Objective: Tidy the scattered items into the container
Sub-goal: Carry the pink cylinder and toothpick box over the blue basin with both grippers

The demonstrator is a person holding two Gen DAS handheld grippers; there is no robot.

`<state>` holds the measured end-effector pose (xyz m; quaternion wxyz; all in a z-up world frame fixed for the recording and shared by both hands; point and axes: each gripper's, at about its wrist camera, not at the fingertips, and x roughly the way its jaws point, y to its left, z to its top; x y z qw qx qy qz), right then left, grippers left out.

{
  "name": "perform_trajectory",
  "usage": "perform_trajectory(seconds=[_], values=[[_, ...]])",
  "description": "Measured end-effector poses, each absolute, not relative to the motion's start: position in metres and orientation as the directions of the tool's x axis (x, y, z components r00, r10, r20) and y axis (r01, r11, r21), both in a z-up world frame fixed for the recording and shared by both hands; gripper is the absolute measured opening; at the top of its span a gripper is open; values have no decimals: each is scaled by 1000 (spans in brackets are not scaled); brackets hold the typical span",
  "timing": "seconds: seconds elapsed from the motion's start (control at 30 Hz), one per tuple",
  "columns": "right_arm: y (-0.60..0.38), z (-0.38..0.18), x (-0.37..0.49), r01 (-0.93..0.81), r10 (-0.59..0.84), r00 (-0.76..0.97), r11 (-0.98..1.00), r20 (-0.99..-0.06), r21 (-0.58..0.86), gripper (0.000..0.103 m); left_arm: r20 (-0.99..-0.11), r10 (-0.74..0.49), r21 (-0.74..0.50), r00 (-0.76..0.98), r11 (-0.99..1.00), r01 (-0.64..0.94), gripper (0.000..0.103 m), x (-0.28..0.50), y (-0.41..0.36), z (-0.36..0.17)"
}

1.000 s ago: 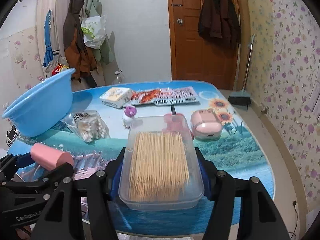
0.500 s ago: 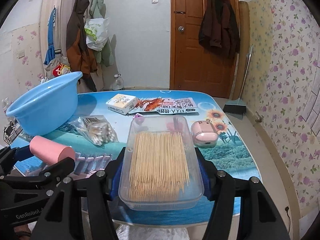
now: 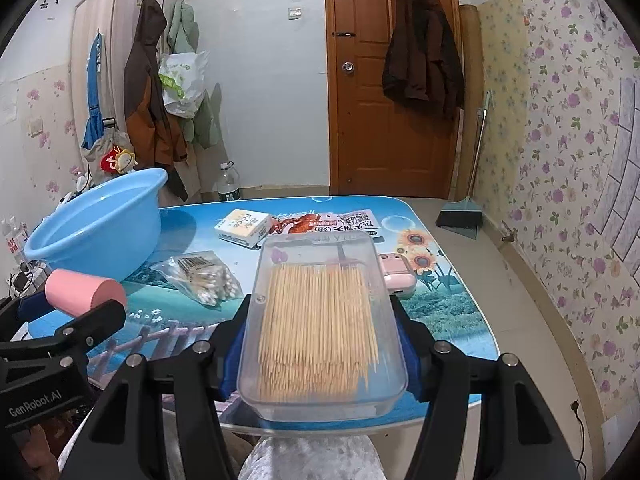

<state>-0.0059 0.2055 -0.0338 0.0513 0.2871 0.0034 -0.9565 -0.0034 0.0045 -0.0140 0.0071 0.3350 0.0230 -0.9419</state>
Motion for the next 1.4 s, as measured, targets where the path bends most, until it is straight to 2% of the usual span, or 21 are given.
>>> perform_trajectory(seconds=[0.5, 0.97, 1.4], values=[[185, -2, 9, 153, -139, -858, -988, -495, 14, 63, -559, -22, -39, -829, -998, 52, 86, 15, -15, 26], [144, 23, 3, 244, -223, -846, -970, -484, 21, 63, -560, -87, -20, -824, -993, 118, 86, 16, -58, 47], [66, 43, -13, 353, -325, -822, -935, -467, 30, 63, -543, -183, 23, -819, -979, 203, 86, 12, -122, 68]])
